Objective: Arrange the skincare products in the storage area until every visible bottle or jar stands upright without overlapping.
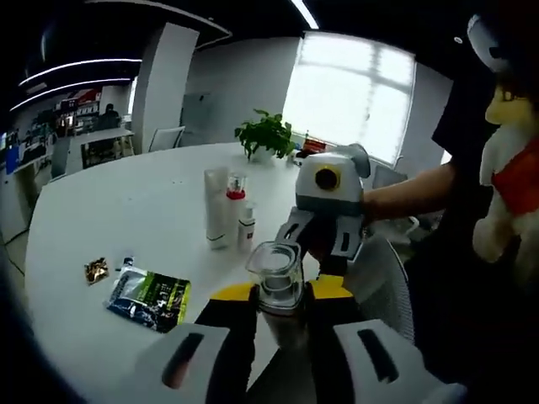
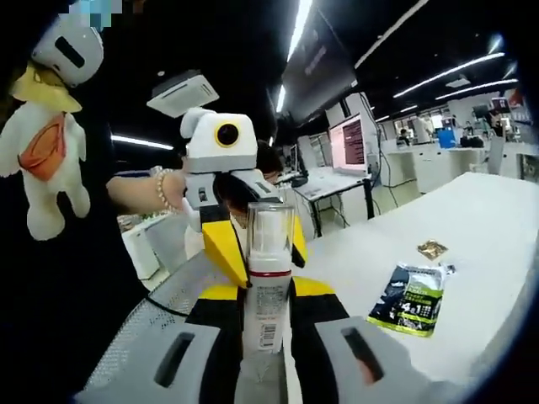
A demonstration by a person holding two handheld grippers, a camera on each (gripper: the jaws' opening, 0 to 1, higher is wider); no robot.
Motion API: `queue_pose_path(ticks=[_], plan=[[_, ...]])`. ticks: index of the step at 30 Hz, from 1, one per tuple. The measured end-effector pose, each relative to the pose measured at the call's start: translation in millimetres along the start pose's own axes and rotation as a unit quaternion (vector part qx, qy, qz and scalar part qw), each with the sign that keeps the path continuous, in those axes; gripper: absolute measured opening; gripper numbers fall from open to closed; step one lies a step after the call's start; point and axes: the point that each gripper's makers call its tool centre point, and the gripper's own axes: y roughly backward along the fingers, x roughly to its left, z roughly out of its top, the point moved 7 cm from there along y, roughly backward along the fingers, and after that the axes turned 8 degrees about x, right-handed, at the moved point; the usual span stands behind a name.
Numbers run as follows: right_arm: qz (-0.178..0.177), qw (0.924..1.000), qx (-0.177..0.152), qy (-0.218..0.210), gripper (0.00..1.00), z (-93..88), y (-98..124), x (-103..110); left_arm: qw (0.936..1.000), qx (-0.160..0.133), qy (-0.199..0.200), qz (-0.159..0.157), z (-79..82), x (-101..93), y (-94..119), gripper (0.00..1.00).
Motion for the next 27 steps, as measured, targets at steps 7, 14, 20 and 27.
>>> queue_pose_path(ticks=[7,14,20,27], plan=[[-0.077,0.9930,0.053,0.071,0.20,-3.7,3,-7,0.9972,0.020,-0.070,0.017,7.5,1.7,-14,0.23],[-0.107,0.9853,0.095,0.093,0.20,-13.2,8,-12,0.9931,0.039,-0.111,0.005,4.5,10.1,-30,0.23],[-0.122,0.9807,0.121,0.094,0.20,-23.1,8,-19,0.9921,0.031,-0.121,-0.002,-4.9,16.8,-38,0.23],[-0.129,0.9725,0.175,0.085,0.20,-47.7,4,-31,0.9950,0.006,-0.099,-0.010,-30.9,28.1,-62,0.22]])
